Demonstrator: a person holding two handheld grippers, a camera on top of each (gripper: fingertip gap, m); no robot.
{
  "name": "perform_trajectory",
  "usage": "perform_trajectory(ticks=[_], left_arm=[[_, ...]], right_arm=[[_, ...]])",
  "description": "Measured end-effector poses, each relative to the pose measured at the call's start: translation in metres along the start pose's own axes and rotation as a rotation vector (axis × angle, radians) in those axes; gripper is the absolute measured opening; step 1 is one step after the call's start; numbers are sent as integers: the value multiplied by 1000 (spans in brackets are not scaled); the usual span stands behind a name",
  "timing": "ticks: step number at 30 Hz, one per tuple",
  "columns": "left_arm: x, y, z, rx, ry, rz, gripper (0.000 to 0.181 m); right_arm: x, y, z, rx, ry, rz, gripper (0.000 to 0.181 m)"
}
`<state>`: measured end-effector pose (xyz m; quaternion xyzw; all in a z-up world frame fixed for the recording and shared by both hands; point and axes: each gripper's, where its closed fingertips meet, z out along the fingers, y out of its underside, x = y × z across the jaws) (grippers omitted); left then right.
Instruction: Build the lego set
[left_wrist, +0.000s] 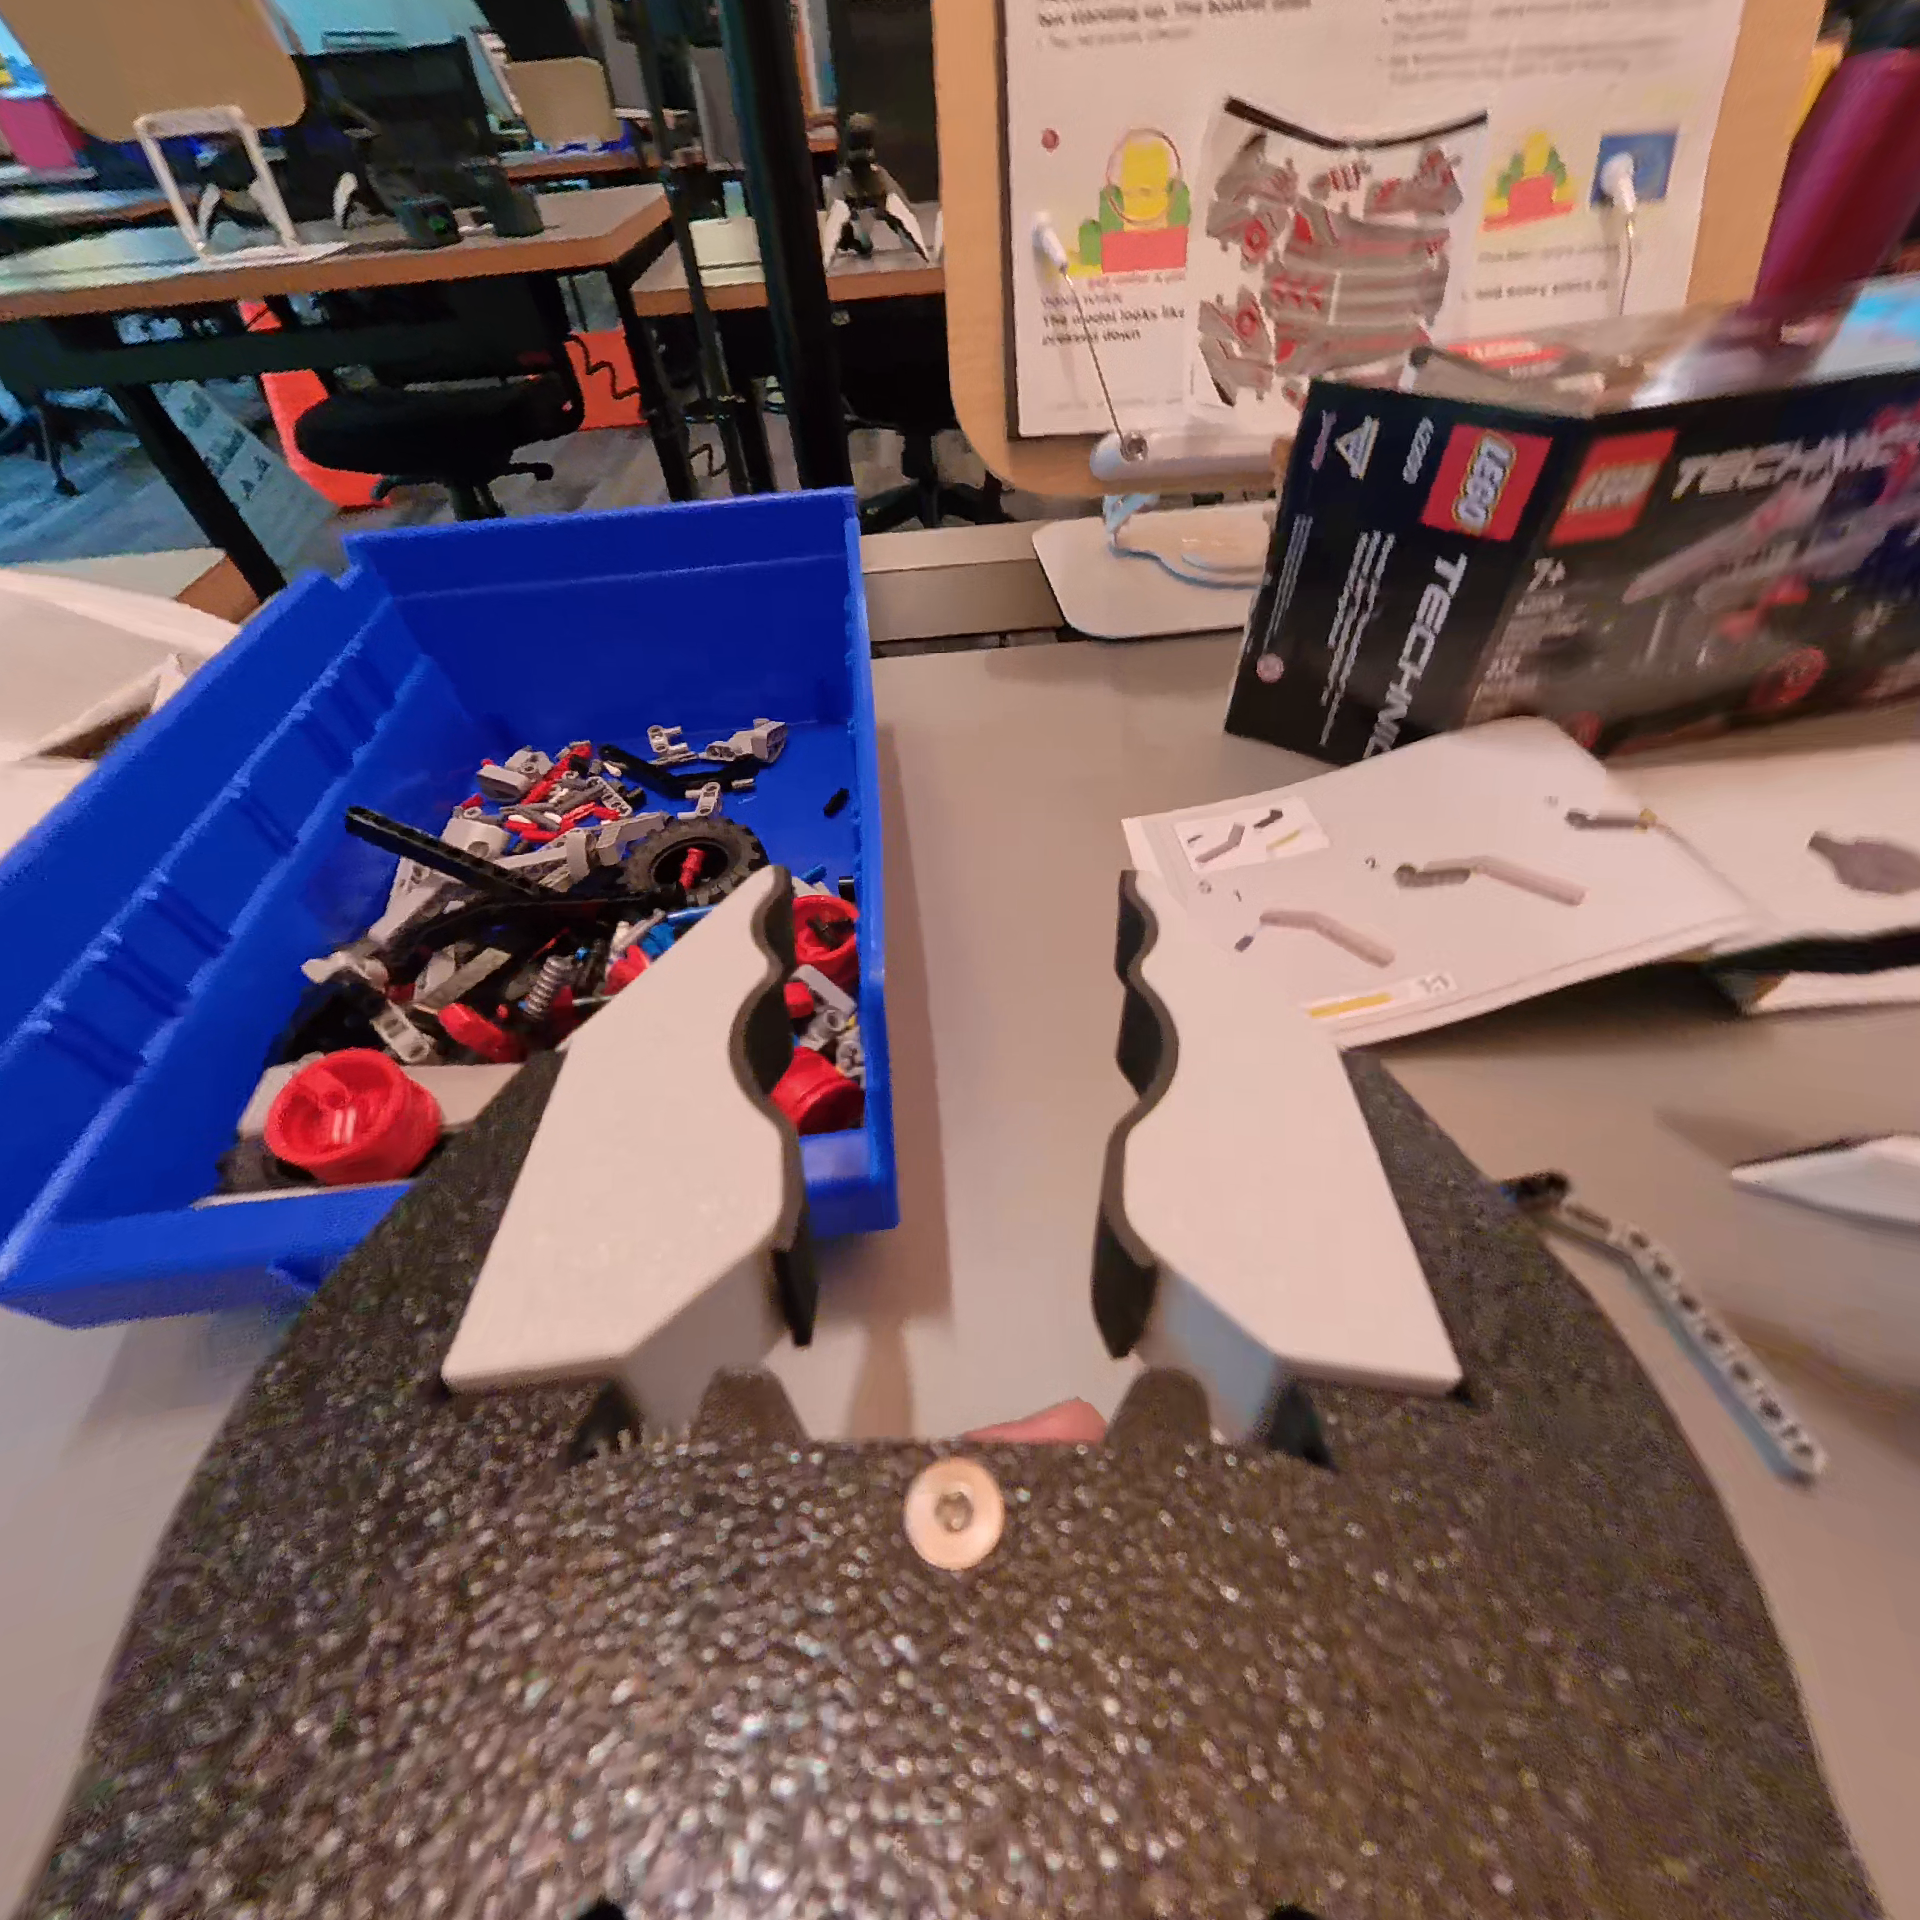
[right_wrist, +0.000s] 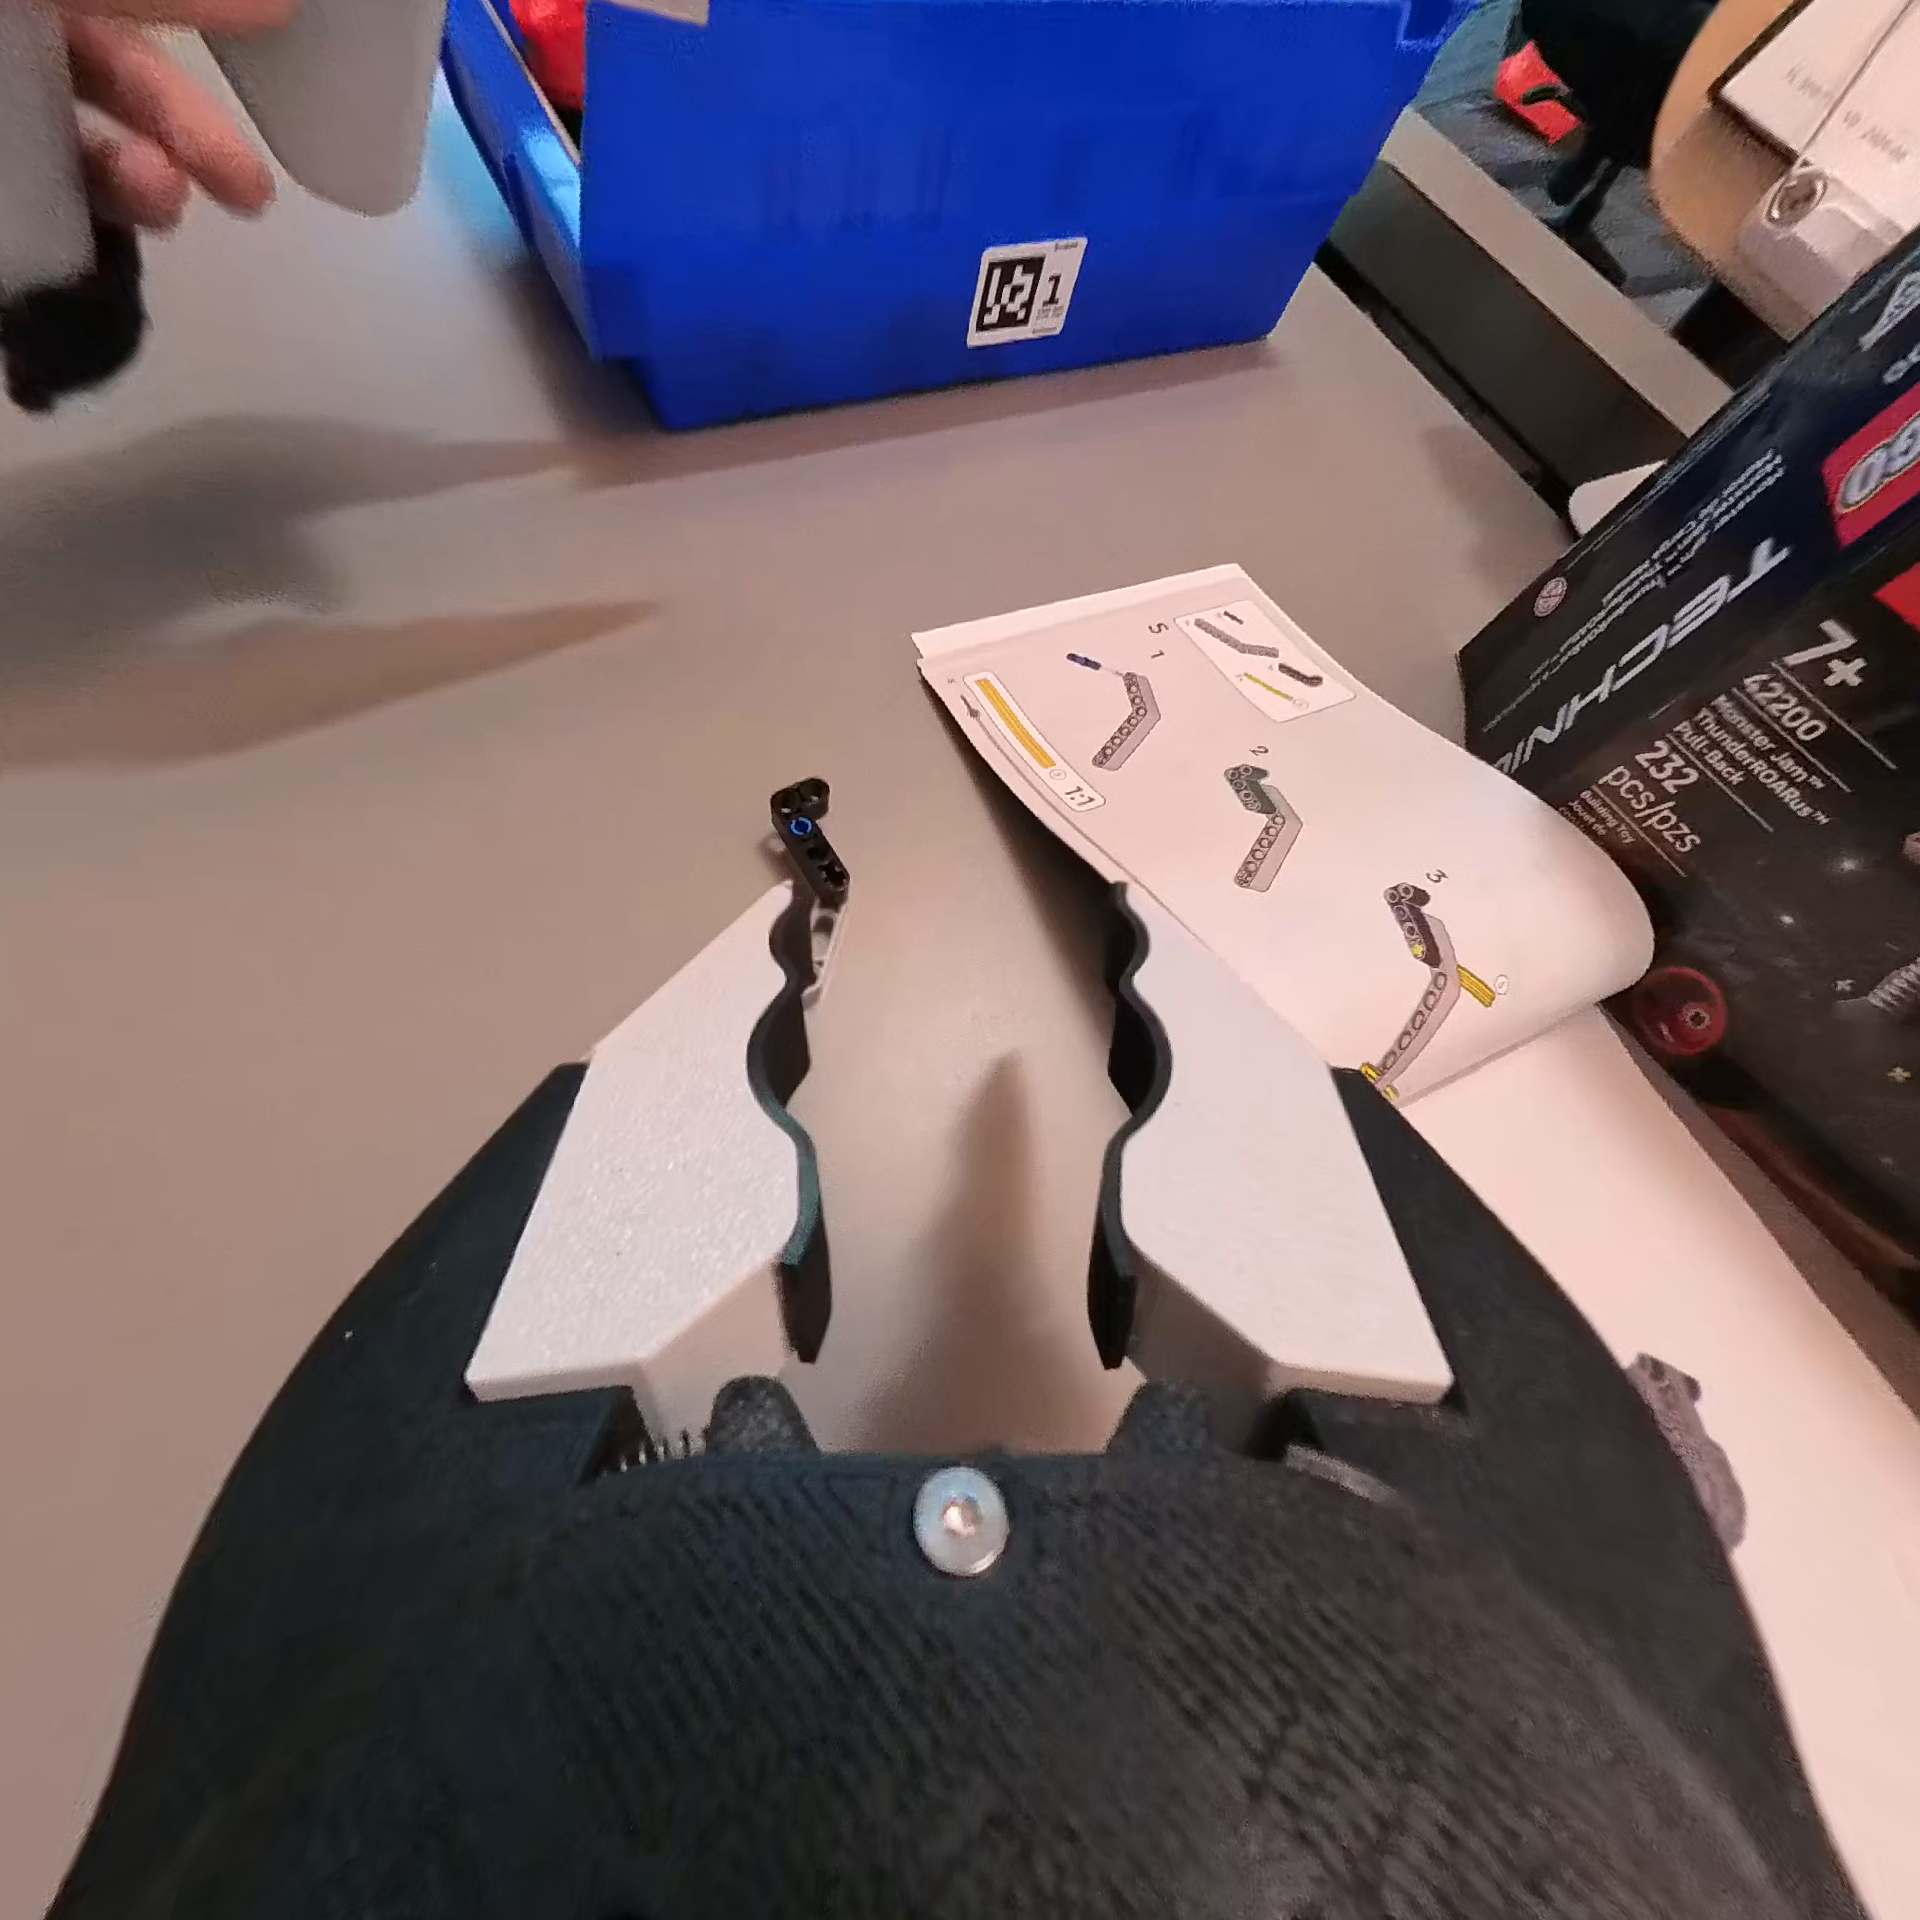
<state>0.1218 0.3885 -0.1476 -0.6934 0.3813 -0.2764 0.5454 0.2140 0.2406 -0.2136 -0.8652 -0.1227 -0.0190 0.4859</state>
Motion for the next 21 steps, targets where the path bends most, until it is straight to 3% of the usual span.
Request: perform_trajectory(ticks=[1,7,13,21], left_arm=[[1,0,0,12,-11,-42,59],[2,6,2,-11,-104,-140,55],[-8,-16,5,16,-189,-202,58],[-16,-10,12,16,-234,-232,58]], right_arm=[[1,-3,-1,9,2,21,59],[12,-23,-21,60,88,7,77],[29,-39,-43,129,166,48,90],[14,-44,-36,126,130,22,100]])
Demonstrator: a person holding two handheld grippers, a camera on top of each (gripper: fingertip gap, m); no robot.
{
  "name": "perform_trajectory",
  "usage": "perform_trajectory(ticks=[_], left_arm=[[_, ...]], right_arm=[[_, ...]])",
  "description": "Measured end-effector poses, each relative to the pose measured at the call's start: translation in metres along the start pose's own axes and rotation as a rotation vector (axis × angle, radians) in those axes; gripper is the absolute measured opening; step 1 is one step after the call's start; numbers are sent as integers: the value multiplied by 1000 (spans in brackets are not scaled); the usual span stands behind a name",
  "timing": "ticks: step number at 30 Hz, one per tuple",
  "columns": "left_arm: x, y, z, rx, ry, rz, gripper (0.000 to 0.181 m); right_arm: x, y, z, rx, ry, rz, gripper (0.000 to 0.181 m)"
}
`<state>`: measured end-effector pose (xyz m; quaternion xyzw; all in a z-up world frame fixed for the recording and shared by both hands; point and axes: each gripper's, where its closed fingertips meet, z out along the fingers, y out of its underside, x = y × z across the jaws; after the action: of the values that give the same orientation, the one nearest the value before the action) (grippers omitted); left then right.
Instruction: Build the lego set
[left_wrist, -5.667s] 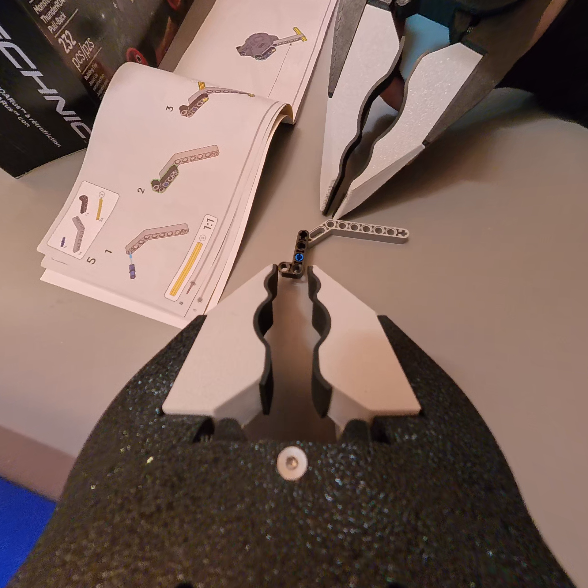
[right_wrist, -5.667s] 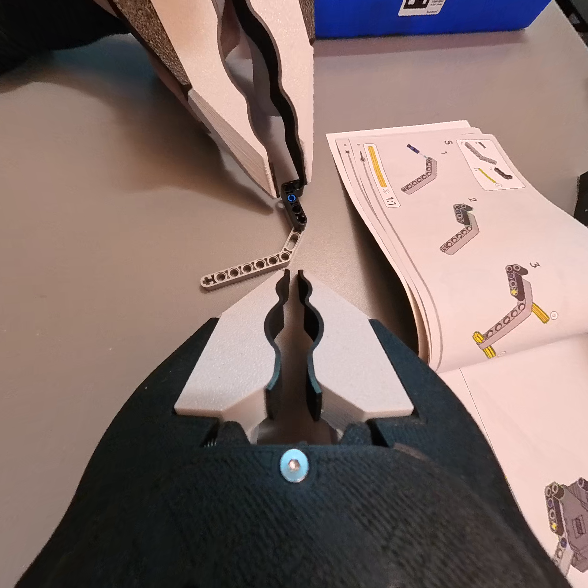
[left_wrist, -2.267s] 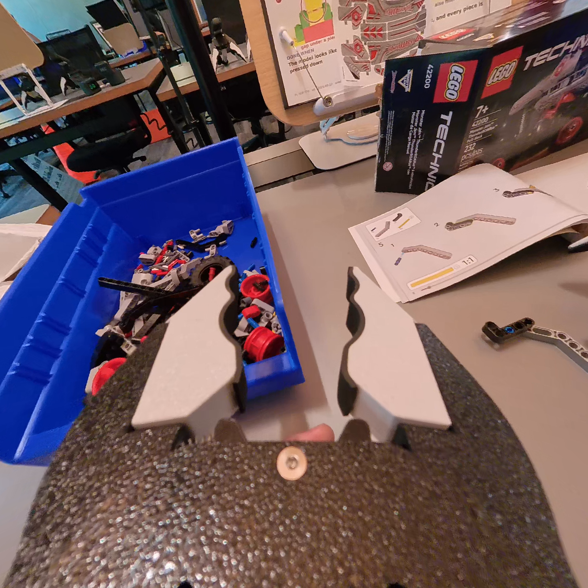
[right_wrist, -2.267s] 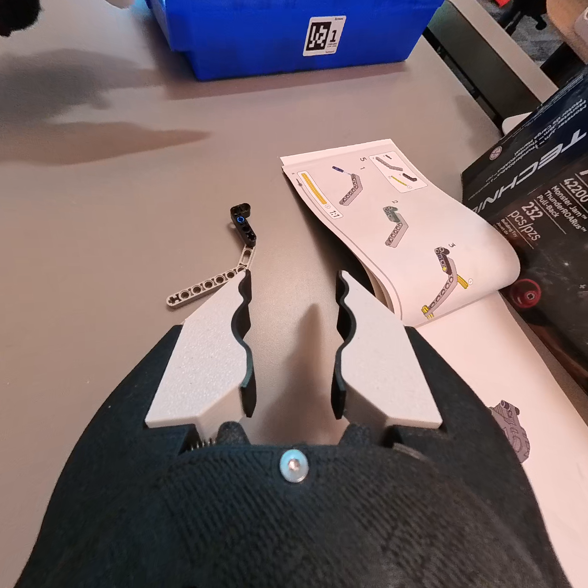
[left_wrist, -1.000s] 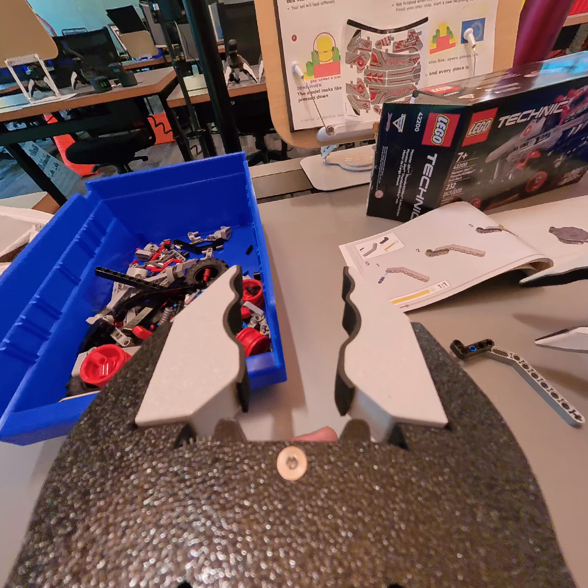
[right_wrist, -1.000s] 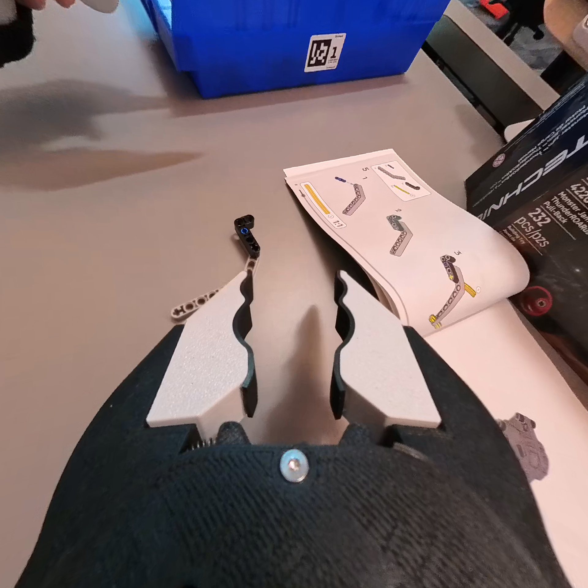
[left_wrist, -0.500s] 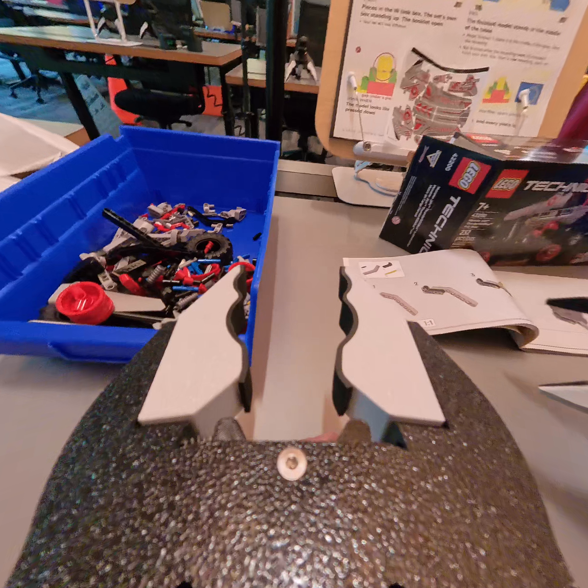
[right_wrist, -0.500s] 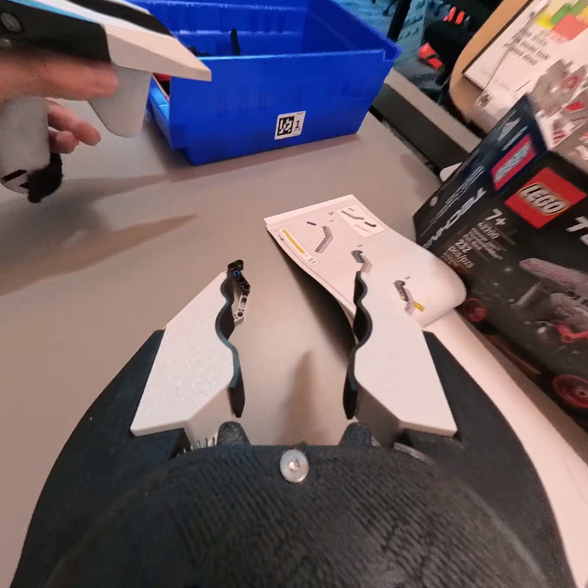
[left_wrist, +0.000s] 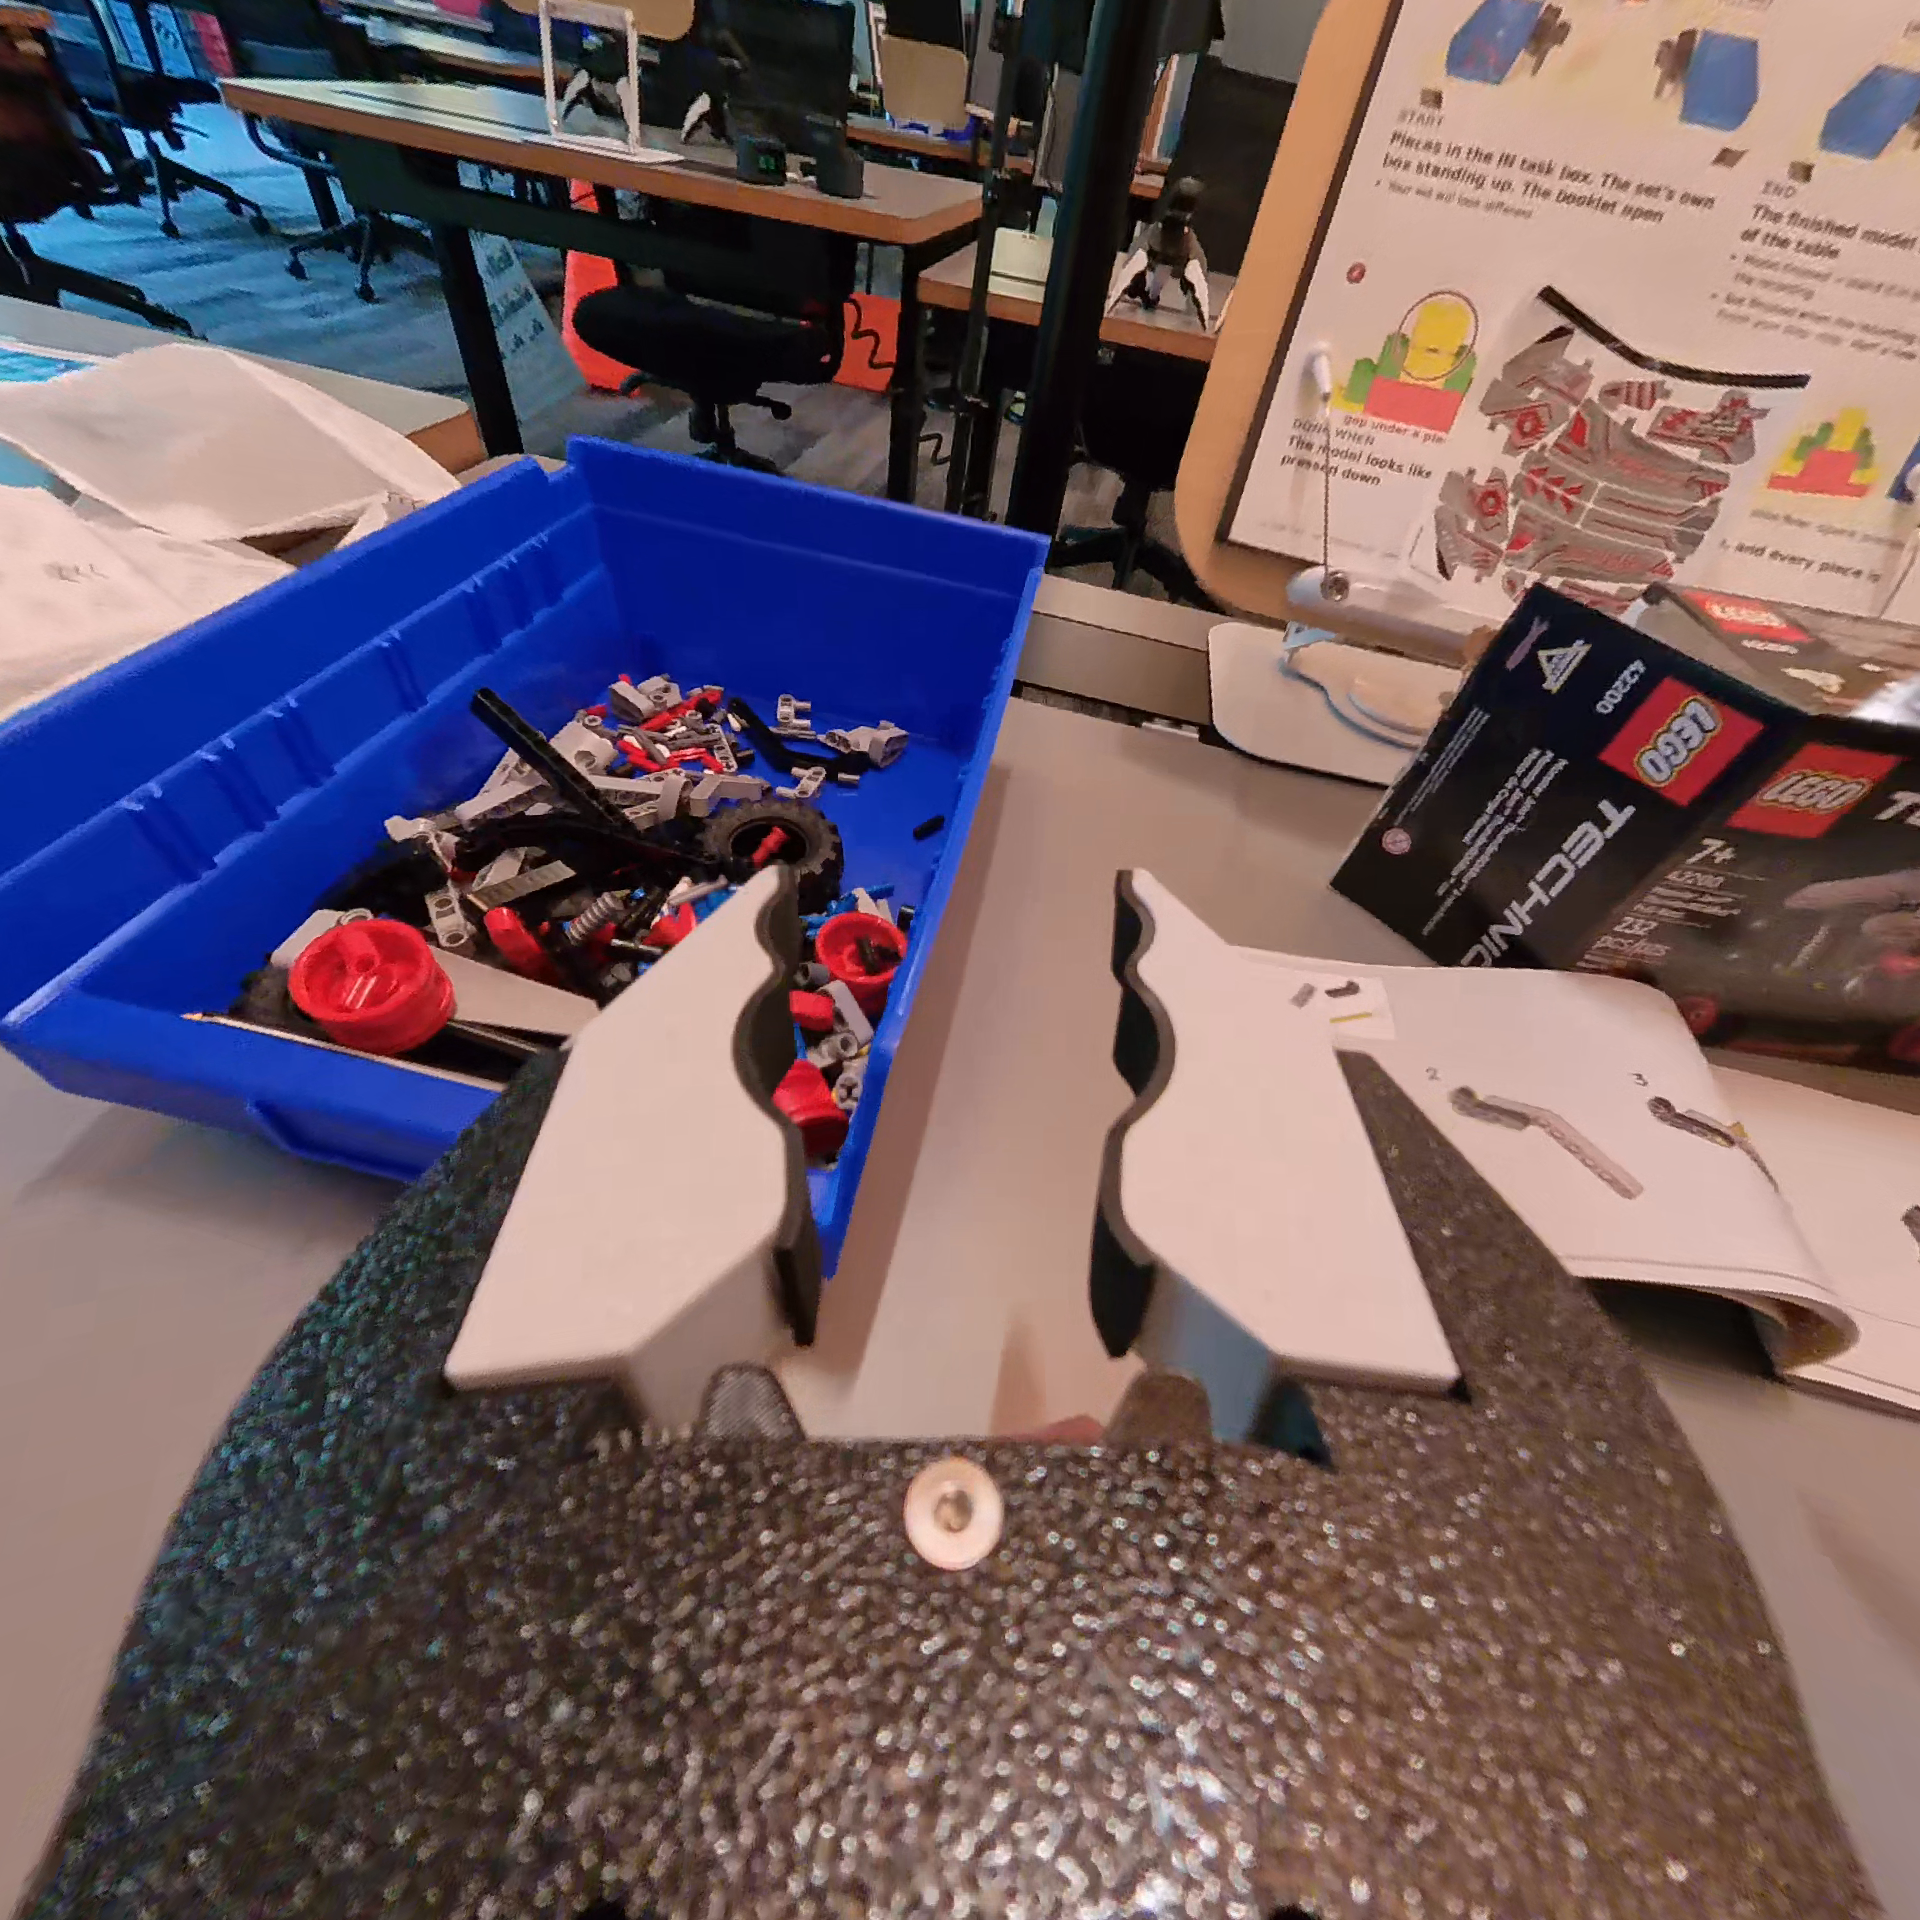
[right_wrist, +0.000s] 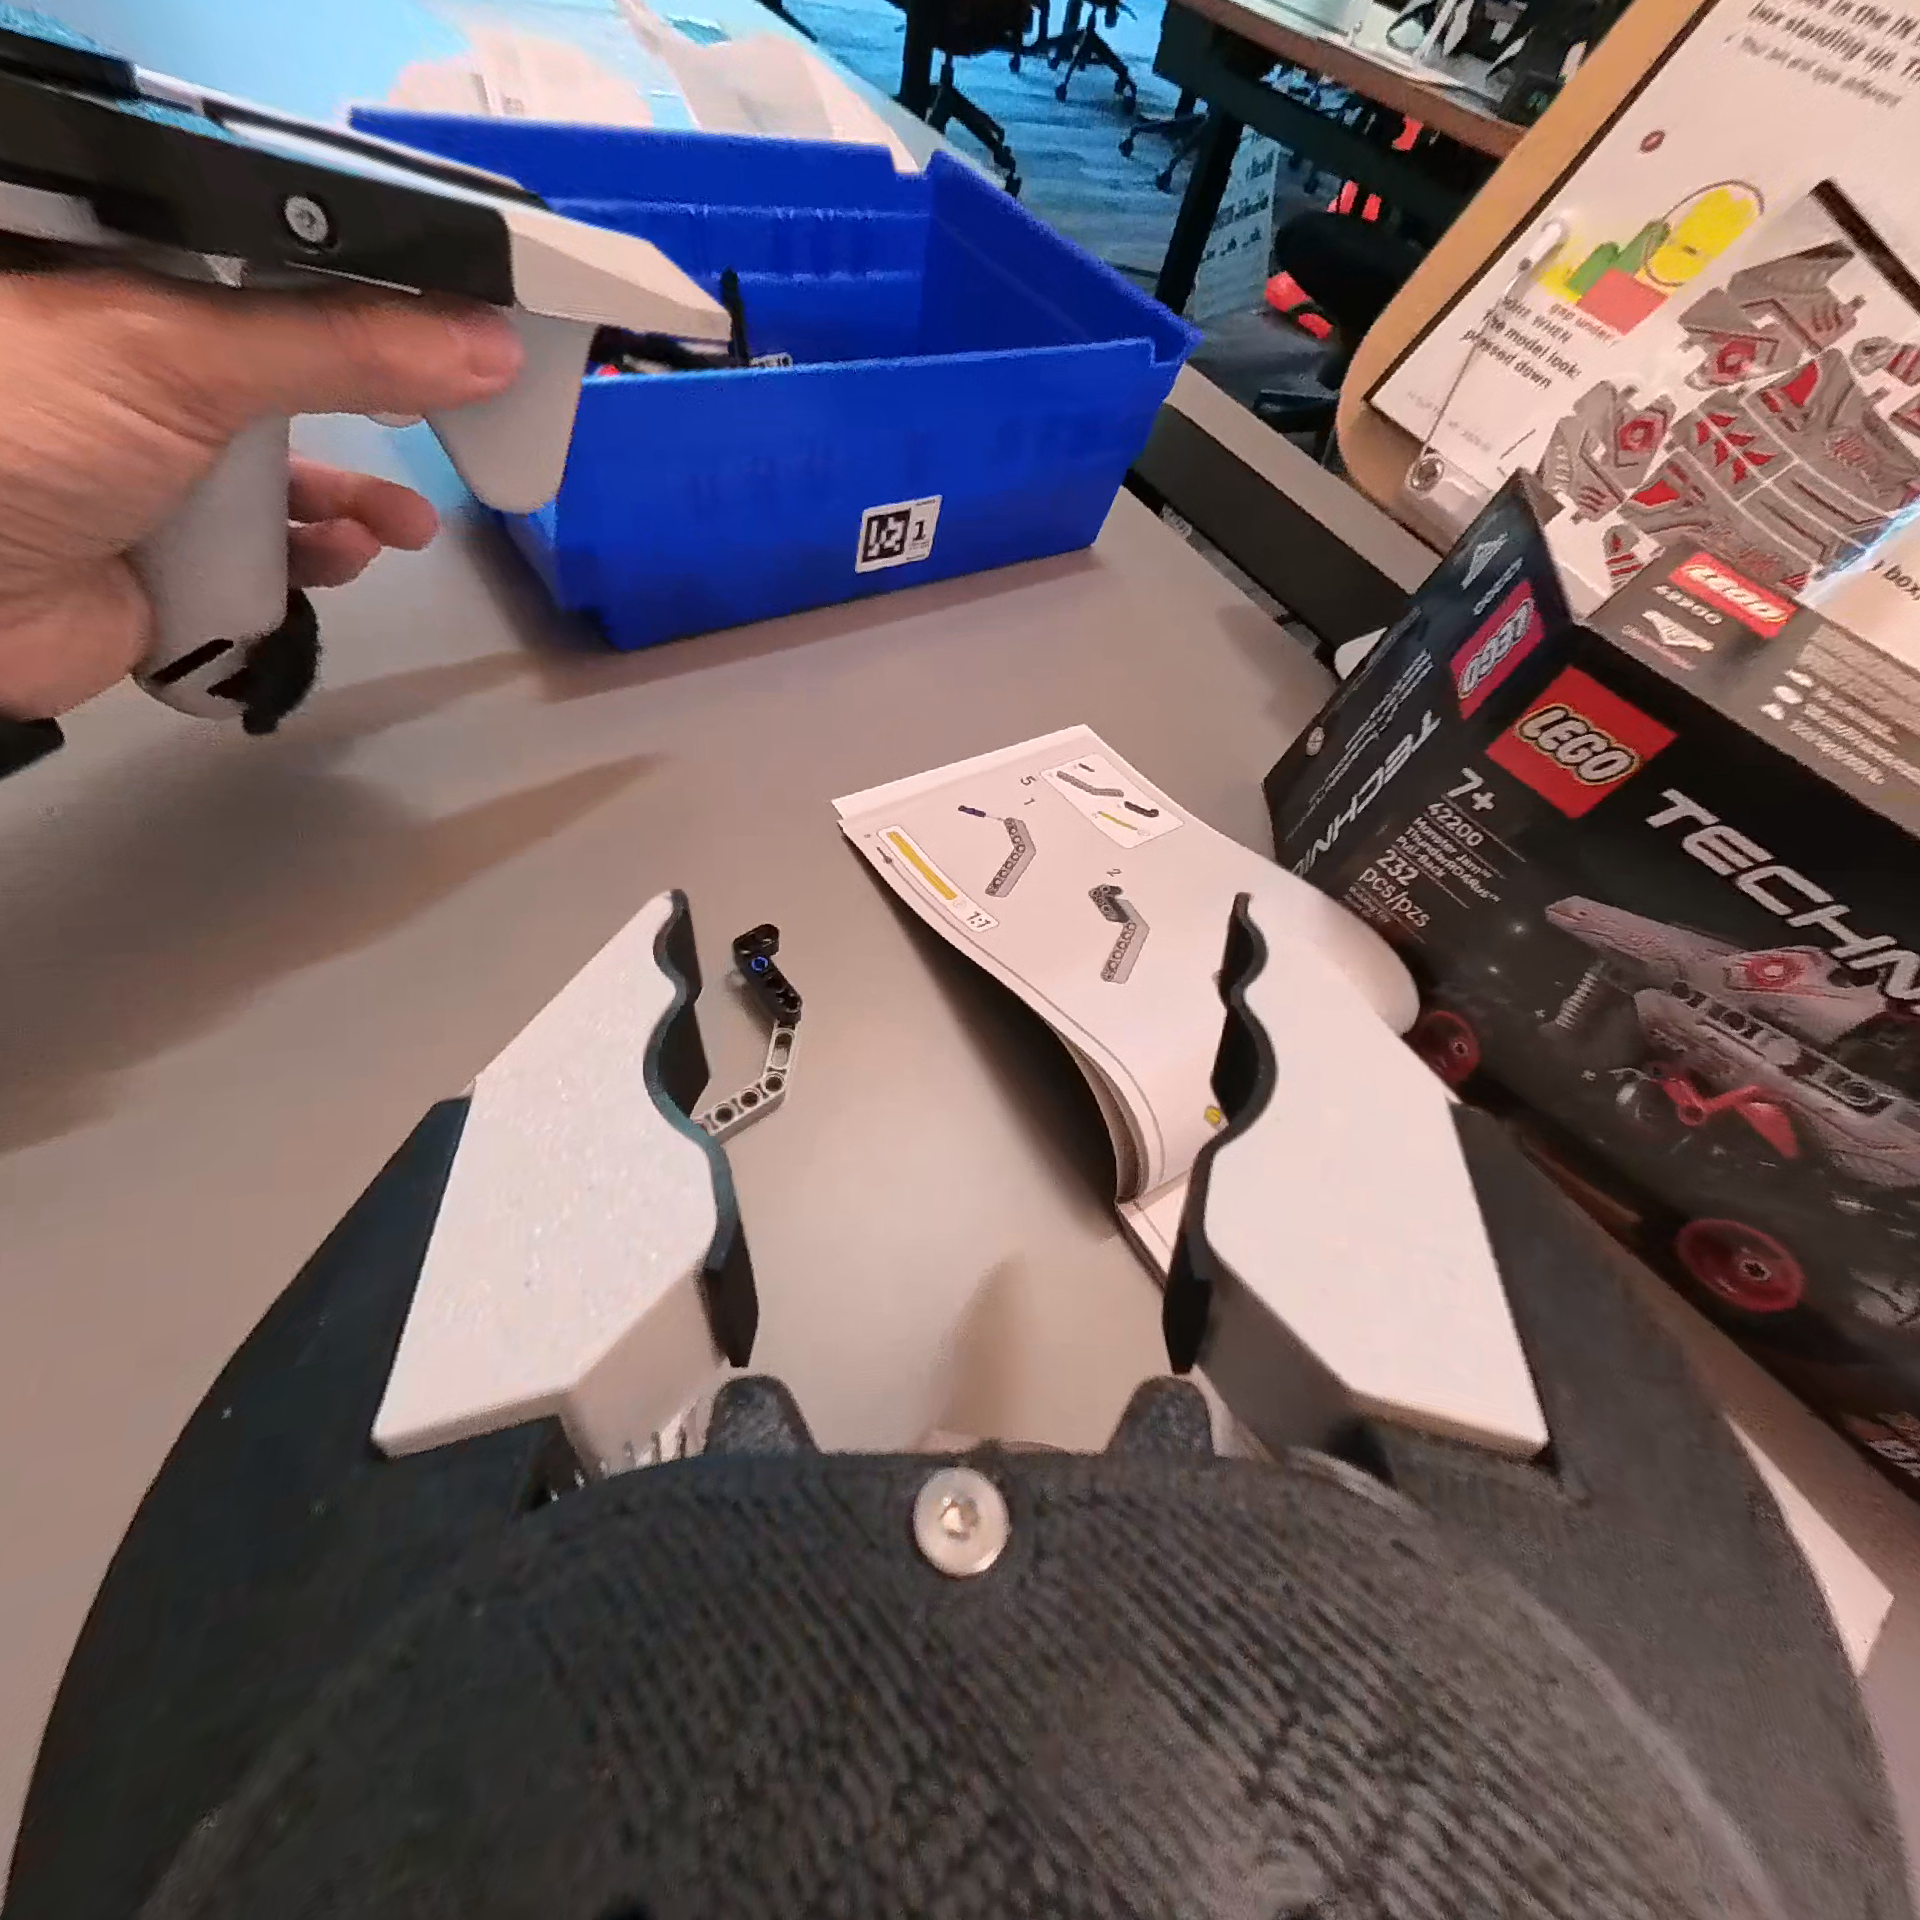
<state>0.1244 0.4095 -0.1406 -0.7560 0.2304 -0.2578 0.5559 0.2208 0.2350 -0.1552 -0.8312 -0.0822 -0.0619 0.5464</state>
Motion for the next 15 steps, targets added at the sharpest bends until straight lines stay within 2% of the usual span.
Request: perform_trajectory(ticks=[6,15], left_arm=[[-8,7,-1,1,7,-26,58],[-16,-4,-8,37,21,-7,58]], right_arm=[[-3,5,6,-25,-9,-6,99],[-9,9,10,-41,-23,-20,99]])
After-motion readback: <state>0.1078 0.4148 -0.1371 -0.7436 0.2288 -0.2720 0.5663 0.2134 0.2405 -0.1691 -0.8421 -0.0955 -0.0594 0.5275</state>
